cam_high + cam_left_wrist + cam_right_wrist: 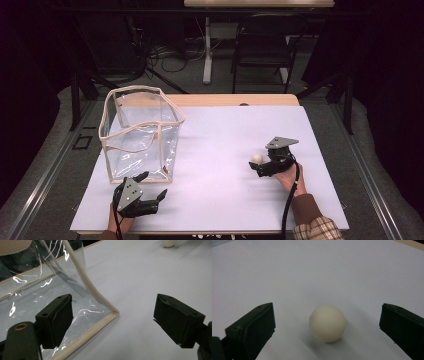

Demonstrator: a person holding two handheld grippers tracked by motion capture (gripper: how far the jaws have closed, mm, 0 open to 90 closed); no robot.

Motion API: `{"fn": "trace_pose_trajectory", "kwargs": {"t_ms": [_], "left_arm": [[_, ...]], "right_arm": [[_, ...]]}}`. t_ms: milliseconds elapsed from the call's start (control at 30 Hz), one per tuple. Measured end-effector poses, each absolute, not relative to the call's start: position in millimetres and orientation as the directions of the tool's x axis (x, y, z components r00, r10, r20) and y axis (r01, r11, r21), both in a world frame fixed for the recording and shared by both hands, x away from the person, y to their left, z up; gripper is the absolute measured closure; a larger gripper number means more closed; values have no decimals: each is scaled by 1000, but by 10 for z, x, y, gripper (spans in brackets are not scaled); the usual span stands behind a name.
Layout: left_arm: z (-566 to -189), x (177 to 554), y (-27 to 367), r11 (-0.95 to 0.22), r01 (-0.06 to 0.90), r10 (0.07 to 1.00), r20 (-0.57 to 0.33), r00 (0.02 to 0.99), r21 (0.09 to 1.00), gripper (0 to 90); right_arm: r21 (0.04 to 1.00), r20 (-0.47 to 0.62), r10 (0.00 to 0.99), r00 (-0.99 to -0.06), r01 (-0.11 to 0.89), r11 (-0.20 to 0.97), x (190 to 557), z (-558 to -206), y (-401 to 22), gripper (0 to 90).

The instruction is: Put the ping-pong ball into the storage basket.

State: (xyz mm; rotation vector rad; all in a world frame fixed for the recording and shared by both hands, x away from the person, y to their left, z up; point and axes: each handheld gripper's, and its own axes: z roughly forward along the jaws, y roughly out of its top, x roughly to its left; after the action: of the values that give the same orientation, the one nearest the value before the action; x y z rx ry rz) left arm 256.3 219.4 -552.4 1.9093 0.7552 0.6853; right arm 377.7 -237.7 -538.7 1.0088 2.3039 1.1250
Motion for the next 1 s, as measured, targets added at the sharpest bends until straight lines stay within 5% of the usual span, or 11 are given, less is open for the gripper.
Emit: {"fn": "trace_pose_trajectory", "kwargs": {"t_ms": [600,1000], "left_arm": [[-5524,2561,2193,-372,220,741,145,656,902,160],[-5521,2560,2197,-370,218,742,146,654,903,160]], "right_arm": [[768,-10,750,-662,475,429,3834,-5491,-2285,2],[735,-18,772,-635,515,441,3857,-5528,-2265,211]]}}
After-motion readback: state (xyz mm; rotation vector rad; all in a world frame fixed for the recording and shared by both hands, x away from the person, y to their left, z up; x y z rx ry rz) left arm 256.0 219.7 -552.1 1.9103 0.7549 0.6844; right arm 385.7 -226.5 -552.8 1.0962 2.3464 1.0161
